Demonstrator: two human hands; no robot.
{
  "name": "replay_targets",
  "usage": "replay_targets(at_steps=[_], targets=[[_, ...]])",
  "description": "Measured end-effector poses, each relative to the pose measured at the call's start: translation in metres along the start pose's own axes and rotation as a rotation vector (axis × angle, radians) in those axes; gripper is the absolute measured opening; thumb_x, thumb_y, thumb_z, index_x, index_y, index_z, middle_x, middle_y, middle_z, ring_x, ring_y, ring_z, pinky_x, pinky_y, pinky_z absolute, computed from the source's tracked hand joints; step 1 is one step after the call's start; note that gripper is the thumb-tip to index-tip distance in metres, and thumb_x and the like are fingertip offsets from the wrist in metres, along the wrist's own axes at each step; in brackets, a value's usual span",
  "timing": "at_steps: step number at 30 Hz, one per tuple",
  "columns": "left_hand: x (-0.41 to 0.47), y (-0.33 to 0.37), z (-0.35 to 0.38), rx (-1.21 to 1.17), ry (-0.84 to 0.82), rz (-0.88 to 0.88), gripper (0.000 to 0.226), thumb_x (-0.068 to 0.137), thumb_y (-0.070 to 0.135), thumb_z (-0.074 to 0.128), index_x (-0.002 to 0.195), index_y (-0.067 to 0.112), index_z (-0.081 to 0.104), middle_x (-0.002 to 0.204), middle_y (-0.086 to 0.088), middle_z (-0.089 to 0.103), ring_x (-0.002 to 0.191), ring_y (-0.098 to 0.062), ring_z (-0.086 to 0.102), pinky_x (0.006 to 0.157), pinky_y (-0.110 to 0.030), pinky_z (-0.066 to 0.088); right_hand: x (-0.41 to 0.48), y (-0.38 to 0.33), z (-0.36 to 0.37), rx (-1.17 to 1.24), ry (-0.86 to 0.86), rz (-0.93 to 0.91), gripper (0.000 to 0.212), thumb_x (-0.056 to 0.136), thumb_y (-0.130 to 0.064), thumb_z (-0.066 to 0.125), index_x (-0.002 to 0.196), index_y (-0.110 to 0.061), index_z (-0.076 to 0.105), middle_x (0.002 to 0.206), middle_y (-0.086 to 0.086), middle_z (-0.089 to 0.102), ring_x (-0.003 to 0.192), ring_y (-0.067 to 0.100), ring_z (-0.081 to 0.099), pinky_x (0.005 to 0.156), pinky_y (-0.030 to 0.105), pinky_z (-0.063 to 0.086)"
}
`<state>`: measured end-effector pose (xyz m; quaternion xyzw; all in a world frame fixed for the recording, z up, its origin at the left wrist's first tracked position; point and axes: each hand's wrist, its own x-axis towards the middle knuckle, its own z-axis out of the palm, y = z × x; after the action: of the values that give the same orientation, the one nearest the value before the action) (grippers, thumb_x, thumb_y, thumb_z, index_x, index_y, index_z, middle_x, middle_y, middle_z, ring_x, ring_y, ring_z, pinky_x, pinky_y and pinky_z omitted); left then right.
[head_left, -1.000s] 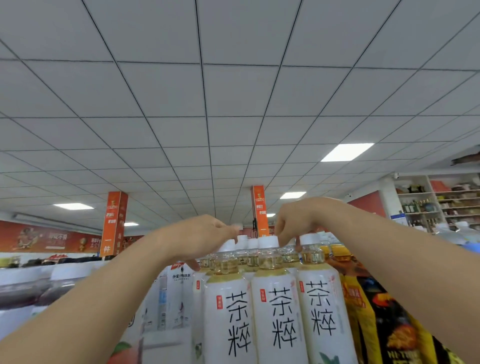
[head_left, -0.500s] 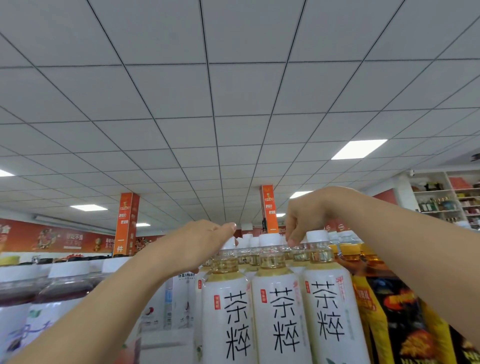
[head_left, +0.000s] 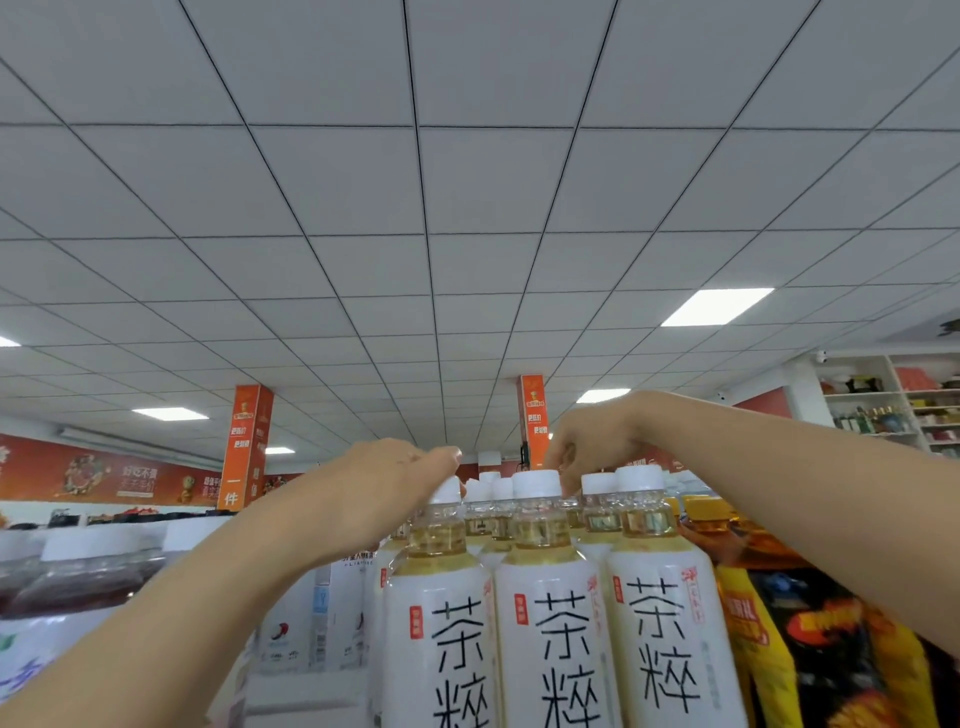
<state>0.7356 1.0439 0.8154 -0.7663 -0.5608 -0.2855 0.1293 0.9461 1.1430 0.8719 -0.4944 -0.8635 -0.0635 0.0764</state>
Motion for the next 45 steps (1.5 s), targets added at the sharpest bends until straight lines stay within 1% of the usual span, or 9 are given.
replay_targets(at_steps=[10,14,18,22,30,35,40,43,45], targets=[[0.001,-0.002,-0.001,-0.005,-0.009,0.014,0.036,0.096,0.053,0.017,0.090,0.028,0.041,0.095,0.002,0.034,0.077,-0.015,0.042,0.072,-0.028,0.041,0.004,0.008,-0.004,-0.119,-0.005,0.031,0.025,0.090,-0.022,0.060,0.114,-0.023,0.066,0.102,-0.013,0.057,0.091,0.004,0.052,0.084,0.026,0.042],[-0.001,0.001,-0.003,-0.009,-0.013,0.018,0.045,0.095,0.056,0.016,0.089,0.023,0.046,0.095,-0.001,0.040,0.077,-0.018,0.047,0.078,-0.032,0.048,0.003,0.009,-0.004,-0.115,-0.004,0.061,0.025,0.088,-0.033,0.061,0.112,-0.027,0.067,0.110,-0.011,0.061,0.100,0.008,0.056,0.085,0.027,0.045],[-0.003,0.001,-0.007,-0.068,-0.035,0.017,0.050,0.098,0.048,0.023,0.111,0.019,0.061,0.114,-0.009,0.060,0.101,-0.019,0.059,0.080,-0.029,0.055,-0.002,-0.011,-0.012,0.046,0.114,-0.093,0.036,0.090,-0.039,0.056,0.124,-0.026,0.059,0.126,-0.006,0.060,0.110,0.013,0.058,0.098,0.033,0.046],[-0.006,0.003,-0.007,-0.066,-0.014,0.017,0.050,0.098,0.048,0.023,0.112,0.021,0.062,0.116,-0.005,0.062,0.100,-0.018,0.059,0.086,-0.034,0.052,-0.002,-0.044,-0.011,0.299,-0.049,-0.211,0.028,0.091,-0.027,0.059,0.114,-0.013,0.065,0.109,0.004,0.068,0.093,0.015,0.066,0.082,0.025,0.055],[-0.006,0.002,-0.007,-0.083,-0.035,0.006,0.050,0.098,0.046,0.022,0.103,0.012,0.057,0.111,-0.010,0.059,0.099,-0.024,0.058,0.084,-0.037,0.054,-0.003,-0.038,-0.011,0.233,-0.147,-0.164,0.025,0.087,-0.015,0.064,0.110,-0.006,0.066,0.115,0.022,0.064,0.111,0.035,0.060,0.098,0.044,0.047],[-0.005,0.002,-0.005,-0.099,-0.025,-0.015,0.048,0.098,0.047,0.021,0.098,0.014,0.055,0.101,-0.008,0.053,0.100,-0.029,0.059,0.083,-0.035,0.053,-0.004,-0.033,-0.016,0.165,-0.150,-0.164,0.021,0.089,-0.014,0.061,0.106,-0.005,0.068,0.116,0.019,0.064,0.093,0.026,0.063,0.086,0.036,0.052],[-0.008,0.003,-0.007,-0.180,-0.047,-0.010,0.046,0.098,0.045,0.026,0.113,0.019,0.060,0.117,-0.009,0.059,0.105,-0.021,0.057,0.082,-0.032,0.056,-0.001,-0.033,-0.016,0.189,-0.173,-0.145,0.030,0.087,-0.024,0.064,0.108,-0.003,0.067,0.121,0.021,0.061,0.096,0.024,0.061,0.091,0.039,0.050],[-0.010,0.002,-0.007,-0.232,-0.042,-0.018,0.041,0.095,0.050,0.028,0.110,0.031,0.061,0.111,0.002,0.062,0.101,-0.014,0.058,0.084,-0.035,0.055,-0.001,-0.037,-0.019,0.227,-0.062,-0.180,0.037,0.088,-0.040,0.058,0.113,-0.013,0.065,0.106,0.006,0.068,0.099,0.020,0.065,0.089,0.032,0.053],[-0.011,0.001,-0.007,-0.252,-0.037,-0.018,0.041,0.094,0.052,0.028,0.109,0.034,0.062,0.109,0.004,0.063,0.101,-0.013,0.059,0.086,-0.038,0.055,0.005,-0.040,-0.019,0.245,-0.001,-0.199,0.035,0.091,-0.035,0.056,0.122,-0.020,0.060,0.098,-0.007,0.065,0.101,0.018,0.064,0.085,0.025,0.052]])
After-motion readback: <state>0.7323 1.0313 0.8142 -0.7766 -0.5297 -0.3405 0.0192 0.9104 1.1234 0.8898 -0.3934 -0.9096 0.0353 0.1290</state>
